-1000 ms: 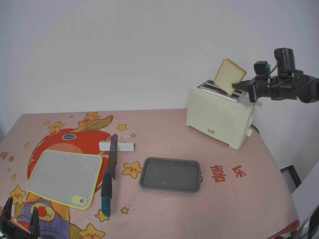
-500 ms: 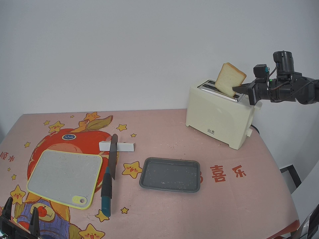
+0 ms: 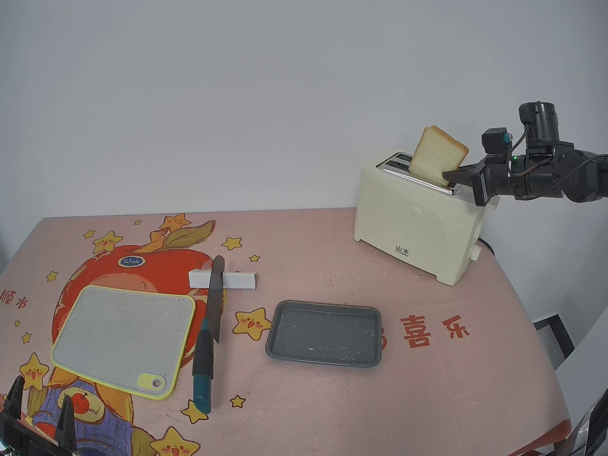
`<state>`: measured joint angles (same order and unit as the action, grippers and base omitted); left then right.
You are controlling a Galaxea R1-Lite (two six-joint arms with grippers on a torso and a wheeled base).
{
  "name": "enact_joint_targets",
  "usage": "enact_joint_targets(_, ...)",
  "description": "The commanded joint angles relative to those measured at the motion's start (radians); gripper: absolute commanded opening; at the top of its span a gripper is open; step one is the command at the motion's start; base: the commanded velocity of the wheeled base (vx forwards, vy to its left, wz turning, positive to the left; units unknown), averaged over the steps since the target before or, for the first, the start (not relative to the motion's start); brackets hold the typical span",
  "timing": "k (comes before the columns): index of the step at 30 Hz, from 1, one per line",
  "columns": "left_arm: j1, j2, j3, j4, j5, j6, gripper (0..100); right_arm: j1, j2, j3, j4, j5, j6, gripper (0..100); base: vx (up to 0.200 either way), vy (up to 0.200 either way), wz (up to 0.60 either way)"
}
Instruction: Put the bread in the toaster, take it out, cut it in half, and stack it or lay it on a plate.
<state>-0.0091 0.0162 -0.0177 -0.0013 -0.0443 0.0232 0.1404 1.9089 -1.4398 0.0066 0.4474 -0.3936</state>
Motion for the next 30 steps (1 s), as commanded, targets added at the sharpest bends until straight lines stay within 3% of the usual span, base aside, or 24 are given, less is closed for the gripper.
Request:
enact_joint_targets(1,0.000,-0.009,0.018,0.000,0.000,0.000,100,0.005,0.001,0.002,-0.002,0.000,-0.001,0,0.000,0.000,0.00)
enact_joint_targets(30,0.000,-0.009,0.018,0.000,0.001,0.000,100,0.013,0.015,0.002,-0.002,-0.004,-0.002,0,0.000,0.000,0.00)
